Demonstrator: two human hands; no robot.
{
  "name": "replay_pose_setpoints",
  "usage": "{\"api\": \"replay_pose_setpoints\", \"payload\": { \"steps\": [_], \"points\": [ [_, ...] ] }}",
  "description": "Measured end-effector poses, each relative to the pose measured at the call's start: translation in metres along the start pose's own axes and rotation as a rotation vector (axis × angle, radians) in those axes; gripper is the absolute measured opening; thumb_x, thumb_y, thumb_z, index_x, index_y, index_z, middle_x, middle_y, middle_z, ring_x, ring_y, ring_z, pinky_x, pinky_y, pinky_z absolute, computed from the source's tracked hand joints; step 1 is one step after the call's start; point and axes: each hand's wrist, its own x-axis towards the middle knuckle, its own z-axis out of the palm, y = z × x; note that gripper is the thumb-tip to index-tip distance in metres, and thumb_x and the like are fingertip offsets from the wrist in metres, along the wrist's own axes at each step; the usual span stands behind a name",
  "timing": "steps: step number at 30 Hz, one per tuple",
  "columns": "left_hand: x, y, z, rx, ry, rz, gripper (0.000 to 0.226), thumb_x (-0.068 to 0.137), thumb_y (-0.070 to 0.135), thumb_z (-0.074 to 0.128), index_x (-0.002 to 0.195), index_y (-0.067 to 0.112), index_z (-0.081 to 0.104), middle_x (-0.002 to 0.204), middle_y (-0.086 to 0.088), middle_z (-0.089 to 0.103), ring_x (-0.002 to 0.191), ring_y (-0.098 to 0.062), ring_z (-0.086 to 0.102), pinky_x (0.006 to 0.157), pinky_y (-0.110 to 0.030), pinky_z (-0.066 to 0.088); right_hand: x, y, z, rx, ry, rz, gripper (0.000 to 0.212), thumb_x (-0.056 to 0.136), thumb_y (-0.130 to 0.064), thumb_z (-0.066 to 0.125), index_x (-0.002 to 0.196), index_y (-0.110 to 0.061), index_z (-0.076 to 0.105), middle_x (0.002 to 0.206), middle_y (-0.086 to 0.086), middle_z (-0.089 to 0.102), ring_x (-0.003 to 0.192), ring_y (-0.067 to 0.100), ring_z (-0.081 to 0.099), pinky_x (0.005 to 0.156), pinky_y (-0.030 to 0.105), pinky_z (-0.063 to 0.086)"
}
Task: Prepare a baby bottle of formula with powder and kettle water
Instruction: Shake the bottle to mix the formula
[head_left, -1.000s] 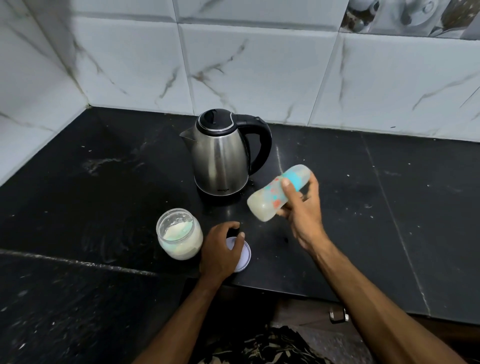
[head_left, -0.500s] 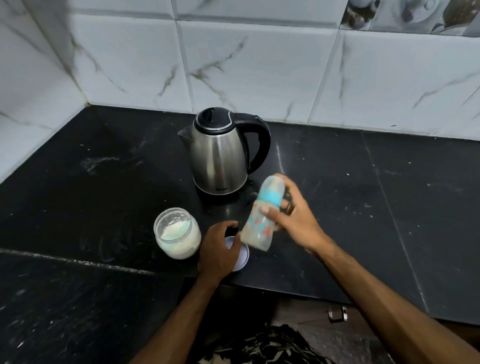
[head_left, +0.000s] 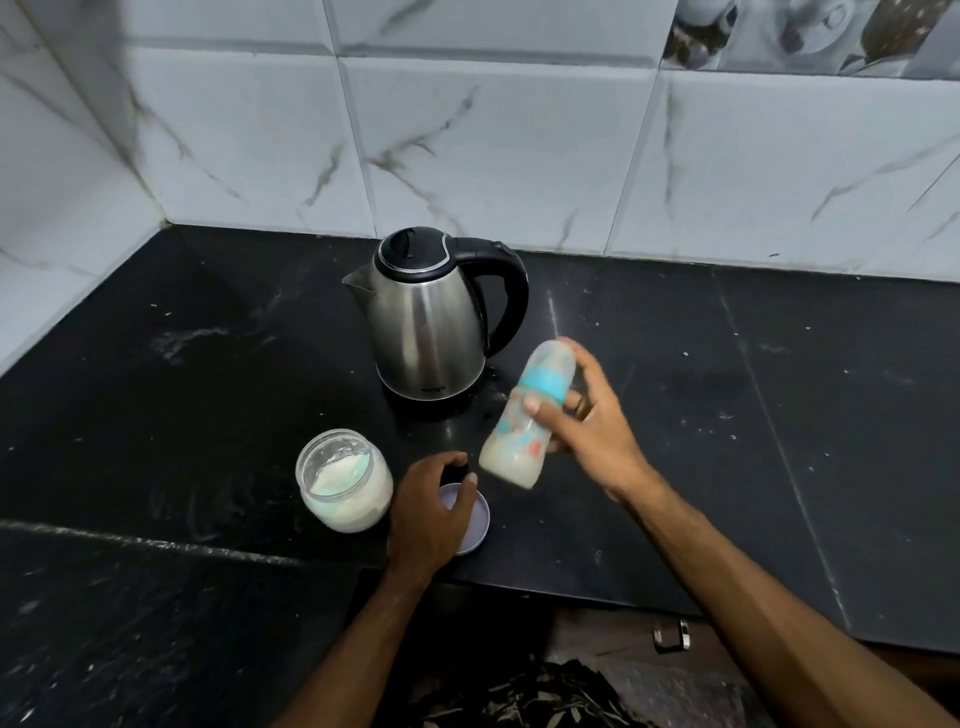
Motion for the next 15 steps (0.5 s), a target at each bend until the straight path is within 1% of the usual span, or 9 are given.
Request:
{"api": "replay_pose_setpoints", "payload": {
  "steps": [2, 3, 4, 6, 8, 9, 10, 13, 15],
  "points": [
    [0.0, 0.002, 0.0, -0.007, 0.017, 0.011, 0.02, 0.085, 0.021, 0.071, 0.104, 0.017, 0.07, 0.102, 0.014, 0.066, 0.099, -0.006, 0.057, 0.091, -0.02, 0.04, 0.01, -0.011, -0.003, 0.138, 0.188, -0.05, 0.076, 0.075, -0.031, 0.077, 0.141, -0.026, 0.039, 0.121, 0.019, 0.067, 0.095, 0.025, 0.072, 0.064, 0.038, 0.061],
    [0.0, 0.003, 0.001, -0.009, 0.017, 0.013, 0.019, 0.085, 0.022, 0.069, 0.104, 0.017, 0.07, 0.103, 0.013, 0.066, 0.1, -0.006, 0.057, 0.092, -0.021, 0.041, 0.013, -0.012, -0.006, 0.195, 0.235, -0.071, 0.074, 0.077, -0.032, 0.075, 0.141, -0.024, 0.039, 0.122, 0.016, 0.066, 0.097, 0.025, 0.071, 0.066, 0.038, 0.061],
    [0.0, 0.003, 0.001, -0.01, 0.016, 0.013, 0.019, 0.085, 0.022, 0.07, 0.104, 0.017, 0.07, 0.103, 0.013, 0.066, 0.1, -0.007, 0.057, 0.092, -0.021, 0.041, 0.013, -0.011, -0.006, 0.212, 0.235, -0.077, 0.073, 0.079, -0.031, 0.074, 0.141, -0.023, 0.038, 0.12, 0.013, 0.067, 0.098, 0.024, 0.071, 0.066, 0.038, 0.061],
    [0.0, 0.002, 0.001, -0.004, 0.012, 0.013, 0.021, 0.084, 0.015, 0.075, 0.105, 0.016, 0.07, 0.104, 0.011, 0.066, 0.1, -0.008, 0.057, 0.091, -0.02, 0.04, 0.006, -0.001, -0.004, 0.133, 0.096, -0.041, 0.071, 0.083, -0.025, 0.076, 0.142, -0.027, 0.036, 0.107, 0.004, 0.073, 0.093, 0.02, 0.073, 0.061, 0.034, 0.06],
    [0.0, 0.0, 0.001, -0.002, -0.011, 0.004, 0.028, 0.08, 0.01, 0.078, 0.107, 0.014, 0.069, 0.107, 0.009, 0.066, 0.101, -0.009, 0.057, 0.091, -0.023, 0.041, -0.004, 0.01, 0.0, -0.014, -0.107, 0.021, 0.075, 0.082, -0.017, 0.08, 0.142, -0.031, 0.037, 0.104, 0.004, 0.075, 0.091, 0.021, 0.074, 0.06, 0.031, 0.058],
    [0.0, 0.0, 0.0, -0.003, -0.024, -0.005, 0.03, 0.079, 0.009, 0.078, 0.108, 0.014, 0.069, 0.108, 0.008, 0.066, 0.102, -0.01, 0.057, 0.092, -0.025, 0.042, -0.006, 0.014, 0.0, -0.056, -0.161, 0.03, 0.078, 0.08, -0.015, 0.081, 0.142, -0.032, 0.037, 0.105, 0.006, 0.074, 0.092, 0.022, 0.074, 0.061, 0.03, 0.059],
    [0.0, 0.0, 0.0, -0.001, -0.026, -0.006, 0.03, 0.079, 0.01, 0.078, 0.108, 0.015, 0.069, 0.108, 0.009, 0.066, 0.103, -0.01, 0.057, 0.092, -0.025, 0.042, -0.005, 0.014, 0.0, -0.068, -0.158, 0.017, 0.079, 0.079, -0.016, 0.083, 0.142, -0.032, 0.038, 0.107, 0.008, 0.074, 0.093, 0.023, 0.074, 0.063, 0.031, 0.059],
    [0.0, 0.001, 0.0, 0.003, 0.011, 0.019, 0.022, 0.084, 0.013, 0.075, 0.105, 0.015, 0.07, 0.105, 0.01, 0.067, 0.101, -0.01, 0.058, 0.092, -0.024, 0.042, 0.006, -0.002, -0.004, 0.037, 0.075, -0.058, 0.074, 0.077, -0.026, 0.081, 0.139, -0.031, 0.04, 0.113, 0.015, 0.07, 0.094, 0.024, 0.073, 0.062, 0.036, 0.06],
    [-0.001, 0.002, 0.0, -0.005, 0.015, 0.018, 0.02, 0.085, 0.014, 0.074, 0.104, 0.016, 0.07, 0.104, 0.01, 0.068, 0.101, -0.009, 0.059, 0.092, -0.023, 0.042, 0.012, -0.01, -0.007, 0.173, 0.213, -0.095, 0.074, 0.077, -0.03, 0.078, 0.14, -0.026, 0.04, 0.118, 0.012, 0.068, 0.098, 0.025, 0.072, 0.065, 0.039, 0.06]
  ]
}}
